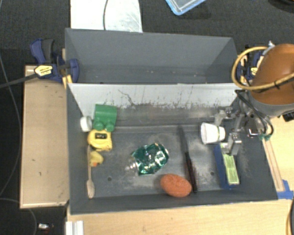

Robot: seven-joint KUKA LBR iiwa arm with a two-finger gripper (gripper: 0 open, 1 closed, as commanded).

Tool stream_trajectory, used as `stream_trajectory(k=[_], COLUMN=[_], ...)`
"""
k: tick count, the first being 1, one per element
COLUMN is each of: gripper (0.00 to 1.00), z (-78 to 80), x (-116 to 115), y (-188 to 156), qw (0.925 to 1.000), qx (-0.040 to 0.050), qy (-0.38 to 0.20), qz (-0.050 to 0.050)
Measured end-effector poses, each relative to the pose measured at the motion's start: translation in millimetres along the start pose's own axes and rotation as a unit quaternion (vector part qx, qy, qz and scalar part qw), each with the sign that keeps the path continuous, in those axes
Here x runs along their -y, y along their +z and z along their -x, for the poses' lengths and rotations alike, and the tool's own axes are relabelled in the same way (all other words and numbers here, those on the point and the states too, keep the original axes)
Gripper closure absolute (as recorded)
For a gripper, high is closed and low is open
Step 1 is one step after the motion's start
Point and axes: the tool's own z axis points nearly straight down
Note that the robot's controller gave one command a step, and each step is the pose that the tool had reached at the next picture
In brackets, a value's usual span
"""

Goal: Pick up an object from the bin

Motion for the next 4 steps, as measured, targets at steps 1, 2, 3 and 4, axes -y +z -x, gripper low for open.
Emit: stream_trajectory(k=[1, 2, 3, 4], gripper=[0.00, 0.00, 0.00, 0.00], z=[1.5, -15.0, -33.2, -45.5], x=[-0.2, 24.0, 0.2, 3.2], y=[-3.4, 64.6, 85.9, 89.4], qw=[1.0000, 1.0000, 0.9928, 0.9822], qx=[0.0032, 0.0064, 0.0122, 0.0175], qy=[-0.001, -0.002, -0.119, -0.187], qz=[0.000, -0.001, -0.003, -0.004])
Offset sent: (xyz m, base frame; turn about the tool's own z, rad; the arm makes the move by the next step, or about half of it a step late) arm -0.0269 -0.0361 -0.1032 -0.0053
